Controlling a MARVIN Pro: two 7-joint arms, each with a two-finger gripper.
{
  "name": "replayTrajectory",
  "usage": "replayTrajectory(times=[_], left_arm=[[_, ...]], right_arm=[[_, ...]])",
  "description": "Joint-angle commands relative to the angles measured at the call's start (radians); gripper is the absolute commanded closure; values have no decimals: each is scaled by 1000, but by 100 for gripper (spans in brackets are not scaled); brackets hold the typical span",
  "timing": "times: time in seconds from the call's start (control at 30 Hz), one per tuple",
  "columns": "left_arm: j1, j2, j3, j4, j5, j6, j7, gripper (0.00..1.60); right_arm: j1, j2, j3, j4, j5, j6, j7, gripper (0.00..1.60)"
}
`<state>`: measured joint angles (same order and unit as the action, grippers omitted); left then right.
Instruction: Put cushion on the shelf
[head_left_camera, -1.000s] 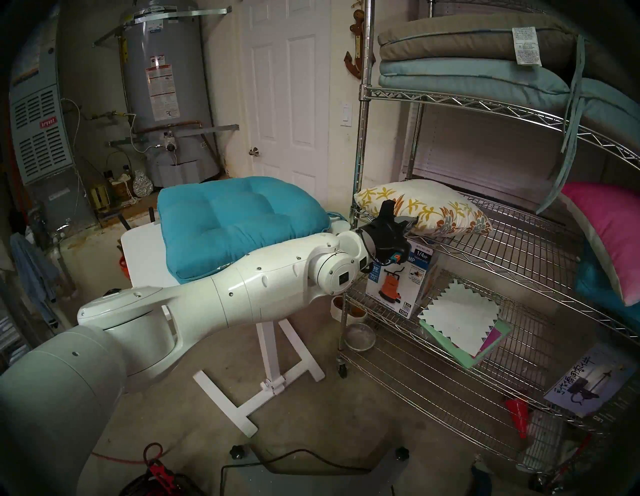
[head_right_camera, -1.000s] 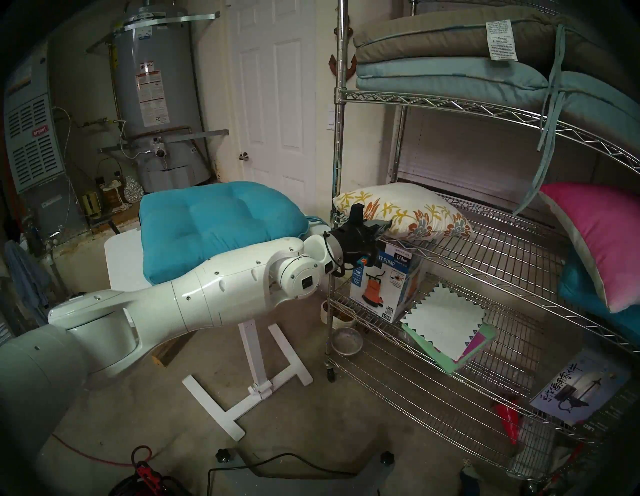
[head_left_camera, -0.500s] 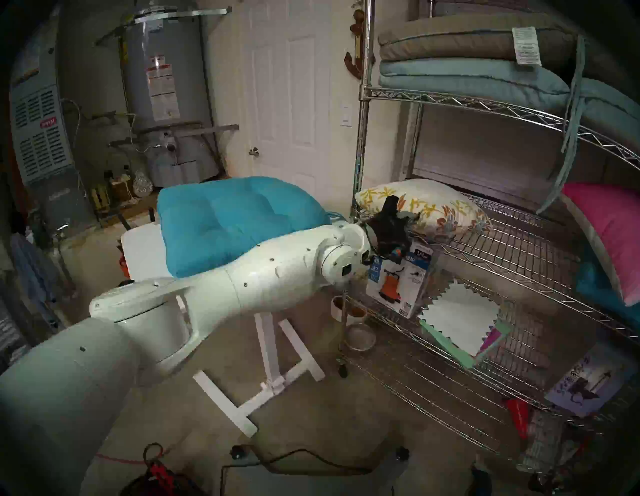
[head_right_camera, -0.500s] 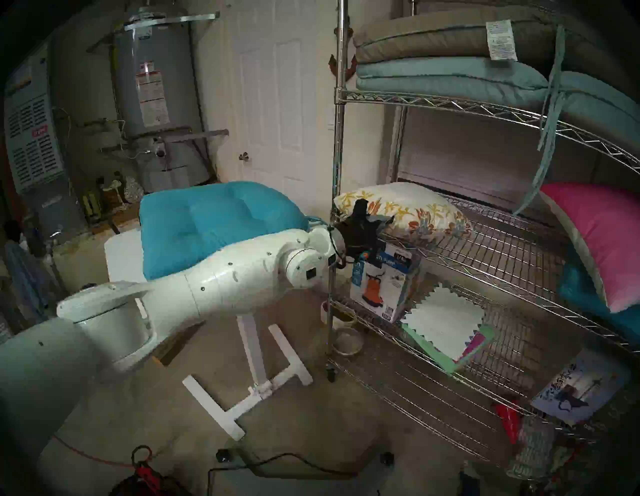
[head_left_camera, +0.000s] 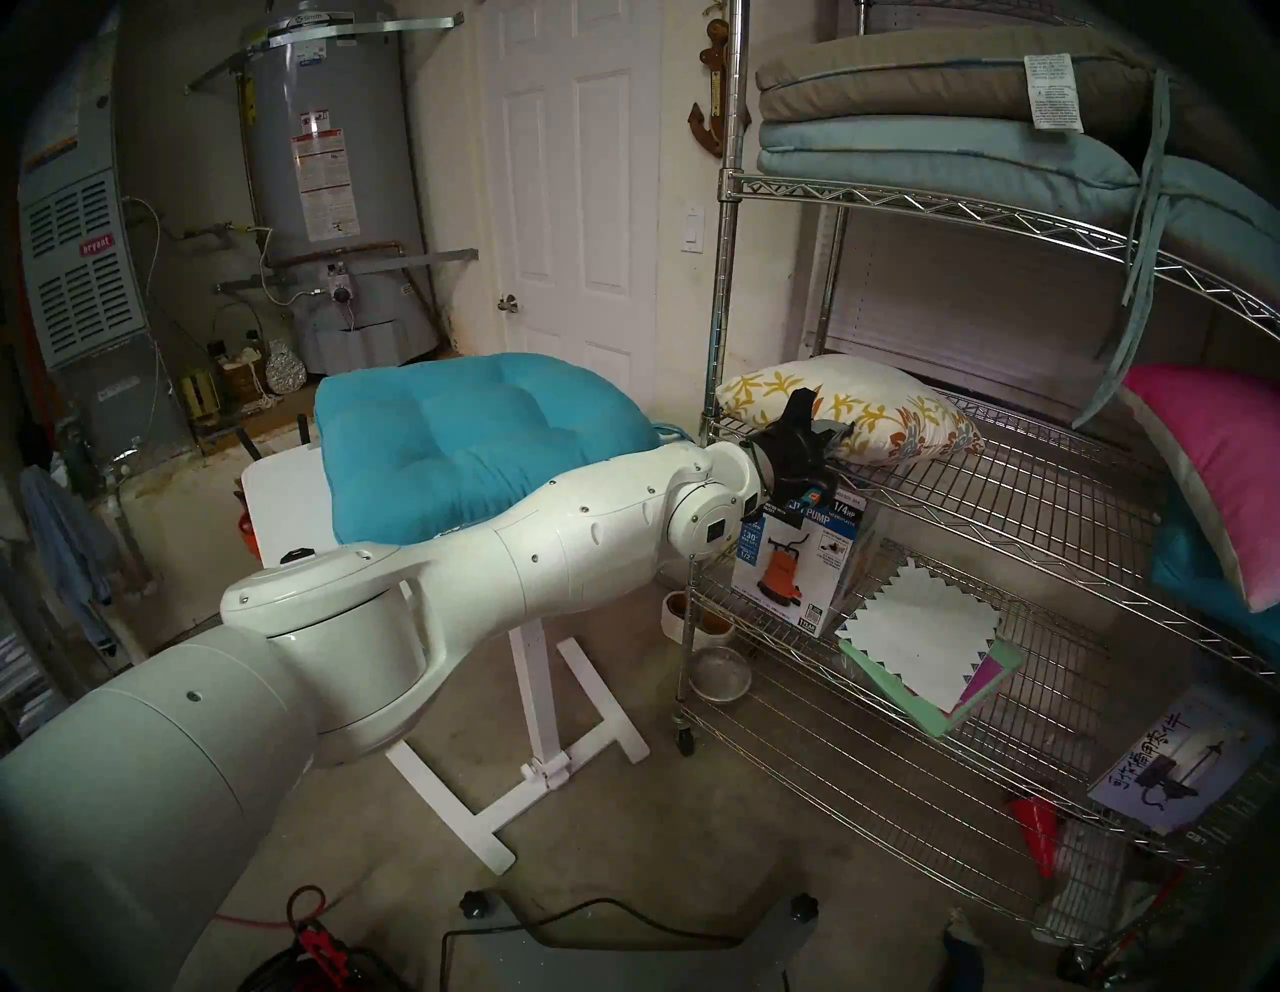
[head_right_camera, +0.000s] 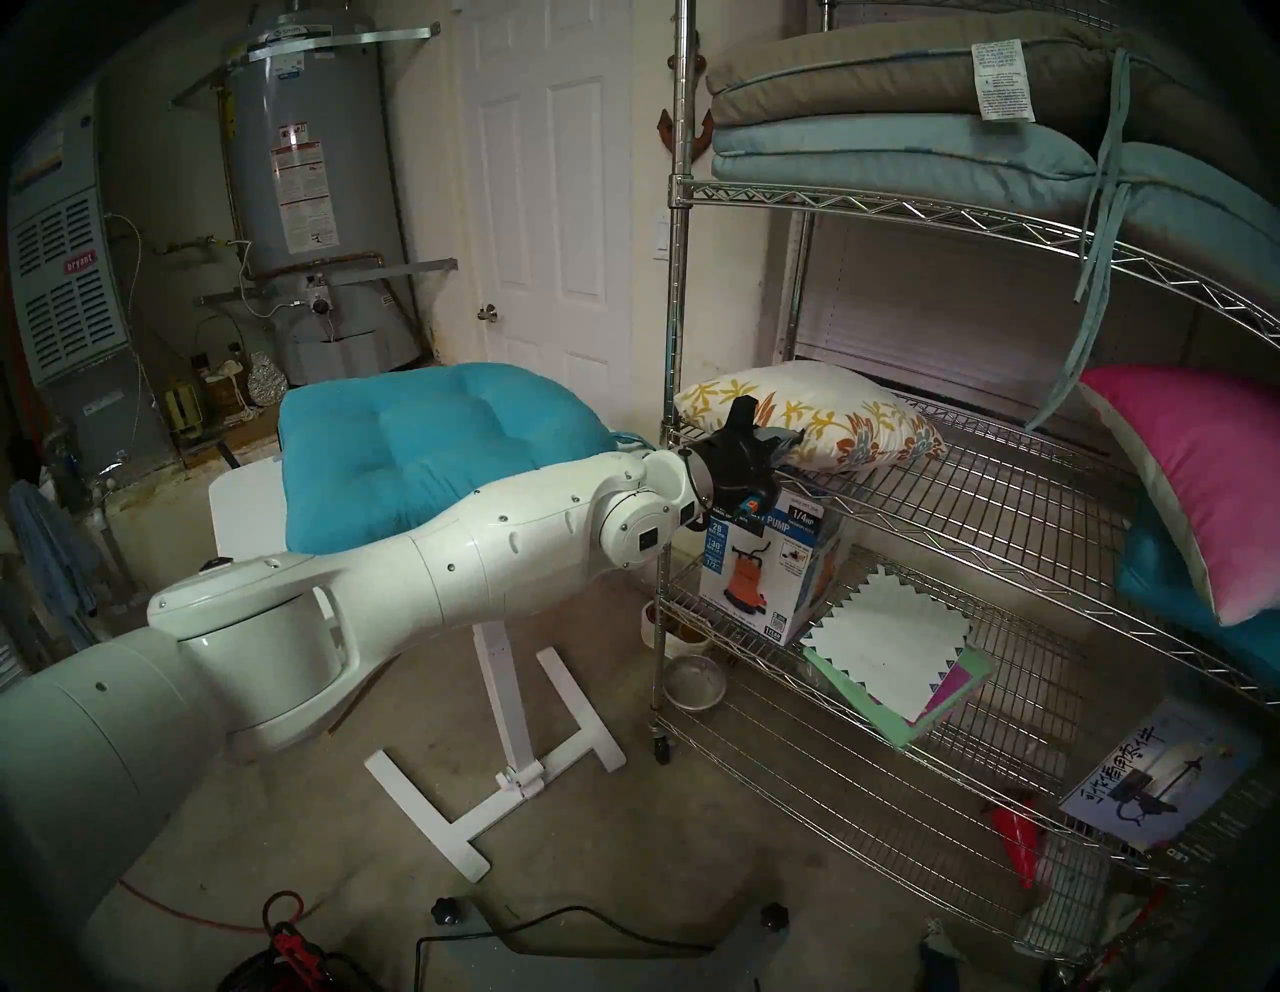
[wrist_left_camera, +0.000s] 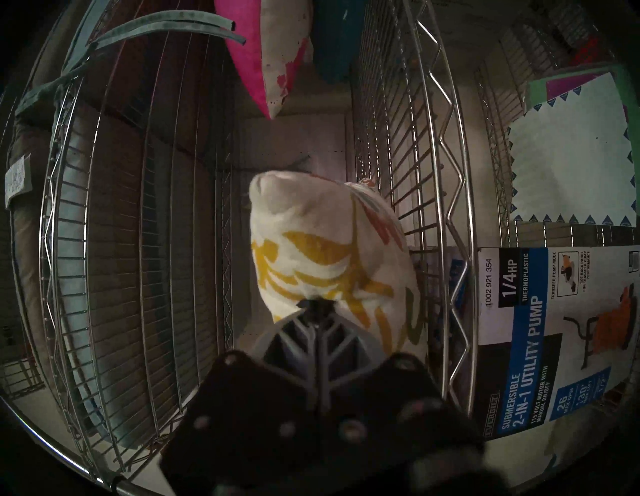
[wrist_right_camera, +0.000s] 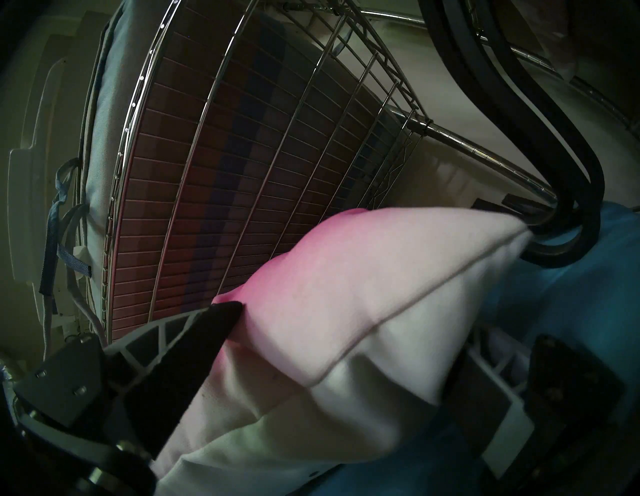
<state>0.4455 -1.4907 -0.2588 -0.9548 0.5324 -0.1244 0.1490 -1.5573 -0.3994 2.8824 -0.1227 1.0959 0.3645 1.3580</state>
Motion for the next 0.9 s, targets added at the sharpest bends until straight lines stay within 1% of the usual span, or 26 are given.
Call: replayTrajectory(times=[0.0, 0.03, 0.1, 0.57, 0.87], left_arm=[[-36, -79, -10, 64, 5, -18, 22, 160], [-39, -91, -9, 90, 10, -28, 26, 160], [-41, -95, -9, 100, 12, -31, 27, 160], [-83, -153, -23, 257, 36, -84, 55, 160], [-95, -220, -30, 342, 46, -96, 68, 160]], right_arm=[[-7, -21, -3, 11, 0, 3, -2, 0], [-7, -21, -3, 11, 0, 3, -2, 0], [-7, -21, -3, 11, 0, 3, -2, 0], [-7, -21, -3, 11, 0, 3, -2, 0], [-6, -20, -3, 11, 0, 3, -2, 0]])
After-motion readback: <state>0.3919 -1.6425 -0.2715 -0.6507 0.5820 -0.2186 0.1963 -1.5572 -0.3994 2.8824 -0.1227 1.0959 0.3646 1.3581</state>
